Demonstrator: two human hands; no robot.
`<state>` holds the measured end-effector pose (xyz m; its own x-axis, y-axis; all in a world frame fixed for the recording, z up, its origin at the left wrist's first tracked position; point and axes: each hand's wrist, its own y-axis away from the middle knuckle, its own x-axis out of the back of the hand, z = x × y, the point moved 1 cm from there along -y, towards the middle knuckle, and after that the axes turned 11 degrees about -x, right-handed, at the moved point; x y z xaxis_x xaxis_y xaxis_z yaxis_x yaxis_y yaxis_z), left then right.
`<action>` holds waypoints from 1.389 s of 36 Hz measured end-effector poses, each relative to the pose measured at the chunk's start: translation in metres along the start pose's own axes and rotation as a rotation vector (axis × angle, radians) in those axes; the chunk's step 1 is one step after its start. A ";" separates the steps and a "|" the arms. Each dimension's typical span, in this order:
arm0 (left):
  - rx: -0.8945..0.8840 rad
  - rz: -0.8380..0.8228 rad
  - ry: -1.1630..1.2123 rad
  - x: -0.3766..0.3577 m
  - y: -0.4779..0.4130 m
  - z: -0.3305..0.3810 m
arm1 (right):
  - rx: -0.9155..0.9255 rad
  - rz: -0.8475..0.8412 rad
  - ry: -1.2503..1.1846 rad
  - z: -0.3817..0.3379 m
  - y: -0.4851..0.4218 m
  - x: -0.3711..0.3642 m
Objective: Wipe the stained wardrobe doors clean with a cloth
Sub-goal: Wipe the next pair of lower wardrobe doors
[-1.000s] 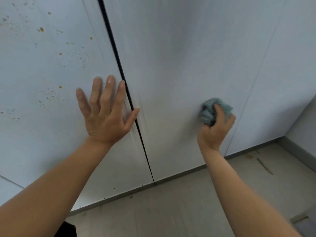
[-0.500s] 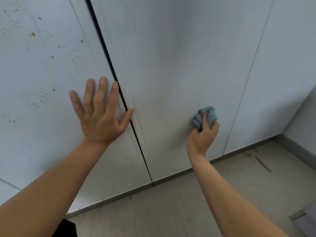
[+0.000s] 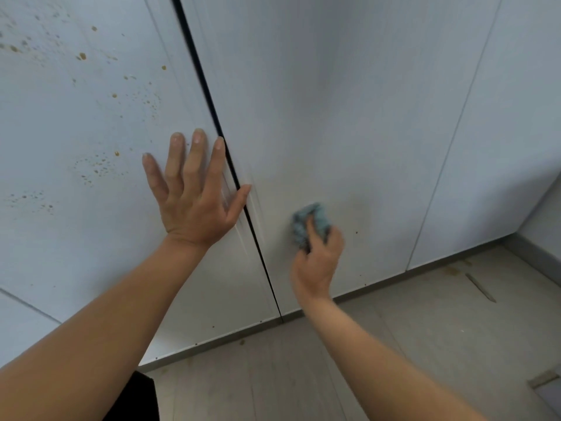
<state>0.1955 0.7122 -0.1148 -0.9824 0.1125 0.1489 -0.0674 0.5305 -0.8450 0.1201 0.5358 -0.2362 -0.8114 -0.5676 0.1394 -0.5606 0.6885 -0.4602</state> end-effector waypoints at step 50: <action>0.018 0.043 0.001 0.000 0.001 0.001 | -0.843 0.443 -0.517 0.123 -0.160 0.107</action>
<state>0.1955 0.7118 -0.1166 -0.9843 0.1359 0.1125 -0.0279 0.5099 -0.8598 0.1430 0.3093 -0.2556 -0.9125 -0.1779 -0.3683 -0.3282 0.8558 0.3998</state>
